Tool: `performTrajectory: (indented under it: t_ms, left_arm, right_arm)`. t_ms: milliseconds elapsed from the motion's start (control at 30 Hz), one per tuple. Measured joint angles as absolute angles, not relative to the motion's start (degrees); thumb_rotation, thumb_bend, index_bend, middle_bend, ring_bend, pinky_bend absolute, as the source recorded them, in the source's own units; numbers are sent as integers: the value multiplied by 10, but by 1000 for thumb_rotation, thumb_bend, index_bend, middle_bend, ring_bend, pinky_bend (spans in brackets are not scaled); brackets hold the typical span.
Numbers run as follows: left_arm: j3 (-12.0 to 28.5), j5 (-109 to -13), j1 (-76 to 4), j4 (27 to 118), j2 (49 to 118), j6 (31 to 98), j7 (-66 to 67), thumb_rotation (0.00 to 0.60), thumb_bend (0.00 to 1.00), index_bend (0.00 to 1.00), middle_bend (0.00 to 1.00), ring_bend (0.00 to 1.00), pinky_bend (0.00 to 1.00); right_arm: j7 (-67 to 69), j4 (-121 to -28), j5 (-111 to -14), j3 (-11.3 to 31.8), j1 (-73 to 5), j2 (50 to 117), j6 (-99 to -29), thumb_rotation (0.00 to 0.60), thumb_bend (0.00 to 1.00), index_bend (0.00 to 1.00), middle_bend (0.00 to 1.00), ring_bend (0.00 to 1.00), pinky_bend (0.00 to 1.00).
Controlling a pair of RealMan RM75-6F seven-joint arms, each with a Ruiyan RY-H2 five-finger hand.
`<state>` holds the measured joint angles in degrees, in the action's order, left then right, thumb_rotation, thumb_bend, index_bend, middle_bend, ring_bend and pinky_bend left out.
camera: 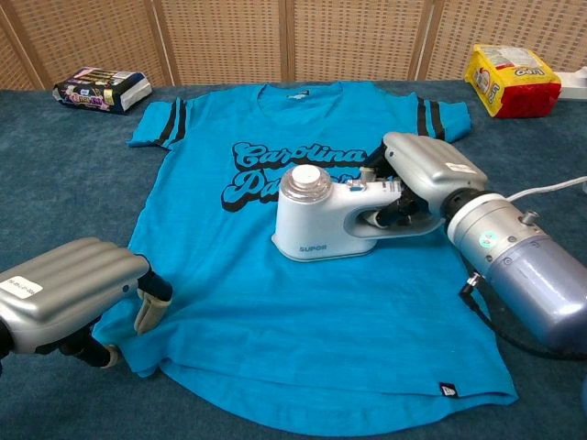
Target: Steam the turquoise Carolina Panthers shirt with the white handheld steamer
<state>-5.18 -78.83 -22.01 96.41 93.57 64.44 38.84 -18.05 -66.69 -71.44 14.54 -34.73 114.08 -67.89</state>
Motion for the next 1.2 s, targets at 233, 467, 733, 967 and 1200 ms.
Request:
performTrajectory:
  t_ms: [233,467,733,967,1200]
  left_arm:
    - [-51,-788,-221,963,935,645,388,596,307,632,561,389,387]
    - [-51,-787,-222,960,938,643,388,598,307,632,561,389,387]
    - [-52,-787,-222,957,941,641,389,598,306,632,561,389,387]
    - [-52,-787,-222,958,940,643,387,597,307,632,561,390,387]
    - [-52,-786,-221,956,937,643,379,597,305,633,561,389,387]
  right_arm:
    - [-188,-676,-716,146,-344,1130,-686,600,297,719,738,759,650]
    - [-188,-682,-712,149,-333,1107,-693,600,297,719,738,759,646]
    - [-181,-683,-703,149,-321,1088,-691,600,297,719,738,759,645]
    - [-184,-678,-703,147,-331,1104,-682,600,297,719,738,759,645]
    - [-204,-664,-702,149,-349,1144,-675,600,296,719,738,759,646]
